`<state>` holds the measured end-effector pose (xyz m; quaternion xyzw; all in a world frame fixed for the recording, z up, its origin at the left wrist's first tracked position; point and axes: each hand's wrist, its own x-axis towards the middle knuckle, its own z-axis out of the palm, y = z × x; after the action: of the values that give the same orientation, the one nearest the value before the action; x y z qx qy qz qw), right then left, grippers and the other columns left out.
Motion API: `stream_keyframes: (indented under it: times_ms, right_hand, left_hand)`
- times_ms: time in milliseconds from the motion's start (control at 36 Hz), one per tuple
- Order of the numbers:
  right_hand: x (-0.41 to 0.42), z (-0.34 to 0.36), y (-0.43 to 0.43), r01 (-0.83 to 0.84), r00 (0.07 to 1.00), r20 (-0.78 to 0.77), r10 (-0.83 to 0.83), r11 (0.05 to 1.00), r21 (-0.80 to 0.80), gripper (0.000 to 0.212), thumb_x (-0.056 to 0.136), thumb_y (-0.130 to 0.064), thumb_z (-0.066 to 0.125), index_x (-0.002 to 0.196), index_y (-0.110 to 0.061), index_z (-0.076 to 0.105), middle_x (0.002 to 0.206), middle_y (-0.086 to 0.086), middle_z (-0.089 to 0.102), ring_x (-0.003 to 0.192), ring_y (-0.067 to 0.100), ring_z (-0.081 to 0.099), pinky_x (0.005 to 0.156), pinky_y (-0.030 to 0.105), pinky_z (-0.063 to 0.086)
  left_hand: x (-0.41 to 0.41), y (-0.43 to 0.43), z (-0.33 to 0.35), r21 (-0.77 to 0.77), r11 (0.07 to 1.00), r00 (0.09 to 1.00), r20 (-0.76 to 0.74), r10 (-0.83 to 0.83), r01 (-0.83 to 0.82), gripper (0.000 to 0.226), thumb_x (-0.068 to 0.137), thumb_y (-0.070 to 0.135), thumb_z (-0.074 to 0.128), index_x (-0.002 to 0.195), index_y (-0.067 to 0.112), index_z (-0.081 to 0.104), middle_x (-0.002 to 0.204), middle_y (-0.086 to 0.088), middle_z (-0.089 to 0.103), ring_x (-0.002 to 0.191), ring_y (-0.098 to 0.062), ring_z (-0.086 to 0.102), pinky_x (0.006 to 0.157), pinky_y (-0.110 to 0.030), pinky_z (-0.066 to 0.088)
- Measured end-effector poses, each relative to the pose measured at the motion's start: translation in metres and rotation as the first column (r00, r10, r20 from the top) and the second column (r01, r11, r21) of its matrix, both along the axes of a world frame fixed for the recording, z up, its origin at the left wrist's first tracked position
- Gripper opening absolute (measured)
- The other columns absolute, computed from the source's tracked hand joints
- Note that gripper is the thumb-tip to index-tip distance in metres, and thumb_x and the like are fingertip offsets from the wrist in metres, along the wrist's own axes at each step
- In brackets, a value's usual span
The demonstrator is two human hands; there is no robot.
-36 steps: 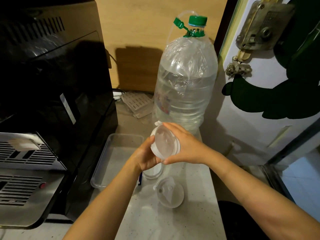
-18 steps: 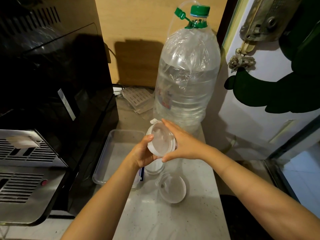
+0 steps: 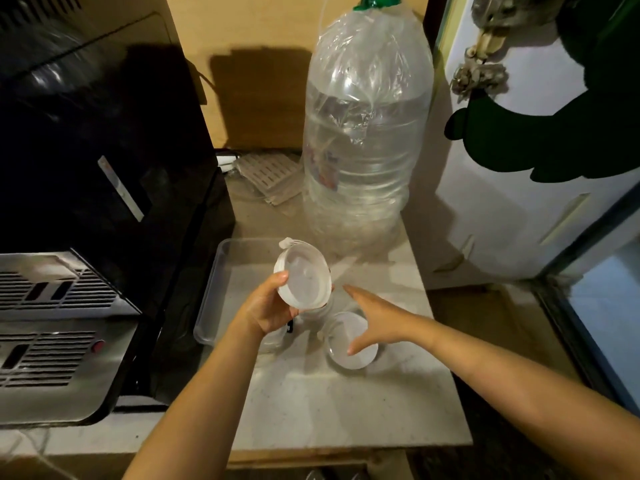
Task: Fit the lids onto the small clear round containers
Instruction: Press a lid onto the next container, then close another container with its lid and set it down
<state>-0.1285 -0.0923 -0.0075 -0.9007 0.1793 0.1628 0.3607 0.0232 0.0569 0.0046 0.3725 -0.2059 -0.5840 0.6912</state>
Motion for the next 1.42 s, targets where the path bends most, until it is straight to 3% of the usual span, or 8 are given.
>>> stream_keyframes:
  times_ms: [139,250,528,750,889,1000,1306,1417]
  right_hand:
    - [0.003,-0.009,0.014,-0.034,0.998,0.044,0.034,0.999,-0.011,0.105,0.055,-0.035,0.083,0.139,-0.026,0.019,0.146,0.001,0.030,0.131,0.020,0.032,0.101,0.023,0.028]
    - [-0.001,-0.017,0.027,-0.042,0.999,0.017,0.043,0.997,-0.063,0.110,0.054,-0.036,0.084,0.141,-0.024,0.017,0.147,0.002,0.027,0.131,0.022,0.032,0.105,0.041,0.037]
    - [-0.004,-0.020,0.029,0.024,0.998,0.063,-0.018,0.994,-0.104,0.097,0.054,-0.032,0.081,0.134,-0.023,0.027,0.139,0.002,0.036,0.125,0.022,0.037,0.095,0.040,0.044]
    - [-0.004,0.013,0.002,0.097,0.993,0.080,-0.086,0.986,-0.139,0.120,0.057,-0.042,0.082,0.144,-0.021,0.002,0.156,0.000,0.007,0.141,0.020,0.012,0.112,0.038,0.025]
    - [0.000,0.051,-0.017,0.186,0.969,0.185,-0.166,0.978,-0.097,0.123,0.055,-0.043,0.083,0.145,-0.021,0.001,0.156,0.002,0.008,0.141,0.020,0.011,0.109,0.034,0.021]
    - [0.005,0.083,-0.024,0.241,0.931,0.290,-0.220,0.970,-0.041,0.123,0.054,-0.042,0.084,0.144,-0.022,0.003,0.155,0.001,0.014,0.140,0.020,0.016,0.104,0.029,0.022]
    - [0.019,0.122,0.000,0.169,0.883,0.419,-0.209,0.977,0.130,0.112,0.057,-0.034,0.084,0.143,-0.028,0.012,0.151,-0.002,0.021,0.137,0.016,0.023,0.108,0.034,0.027]
    - [0.024,0.119,0.008,0.153,0.876,0.436,-0.209,0.975,0.161,0.111,0.056,-0.034,0.084,0.143,-0.030,0.014,0.149,-0.003,0.024,0.134,0.013,0.027,0.104,0.030,0.031]
  left_hand:
    - [0.002,0.002,0.003,-0.022,1.000,1.000,0.023,0.006,-0.006,0.073,0.040,0.042,0.087,0.104,0.019,0.060,0.095,-0.004,0.074,0.090,-0.021,0.069,0.074,-0.033,0.059]
    - [-0.001,0.006,0.000,-0.031,0.999,1.000,0.015,-0.007,0.008,0.068,0.044,0.042,0.086,0.103,0.020,0.061,0.095,-0.003,0.074,0.089,-0.020,0.069,0.068,-0.030,0.059]
    - [-0.004,0.010,-0.003,0.021,1.000,1.000,0.004,0.021,-0.022,0.076,0.032,0.043,0.089,0.100,0.023,0.062,0.090,-0.002,0.074,0.085,-0.019,0.069,0.071,-0.032,0.059]
    - [-0.005,0.006,0.006,0.033,0.998,0.999,0.011,0.054,-0.054,0.088,0.031,0.042,0.089,0.108,0.017,0.055,0.094,-0.006,0.075,0.090,-0.022,0.070,0.071,-0.030,0.059]
    - [-0.004,0.002,0.010,0.100,0.988,0.993,0.016,0.113,-0.114,0.103,0.021,0.043,0.090,0.113,0.016,0.052,0.104,-0.010,0.065,0.105,-0.030,0.059,0.083,-0.036,0.053]
    - [-0.006,-0.004,0.017,0.054,0.993,0.995,0.008,0.101,-0.102,0.095,0.023,0.040,0.091,0.107,0.016,0.054,0.088,-0.006,0.076,0.086,-0.023,0.071,0.074,-0.034,0.059]
    - [-0.019,-0.023,0.037,-0.028,0.998,0.994,0.086,0.061,-0.058,0.078,0.034,0.046,0.088,0.102,0.018,0.065,0.092,-0.002,0.075,0.086,-0.015,0.069,0.076,-0.031,0.056]
    - [-0.023,-0.026,0.041,-0.056,0.997,0.998,0.030,0.062,-0.060,0.087,0.031,0.042,0.091,0.107,0.013,0.057,0.089,-0.003,0.076,0.084,-0.015,0.070,0.069,-0.030,0.059]
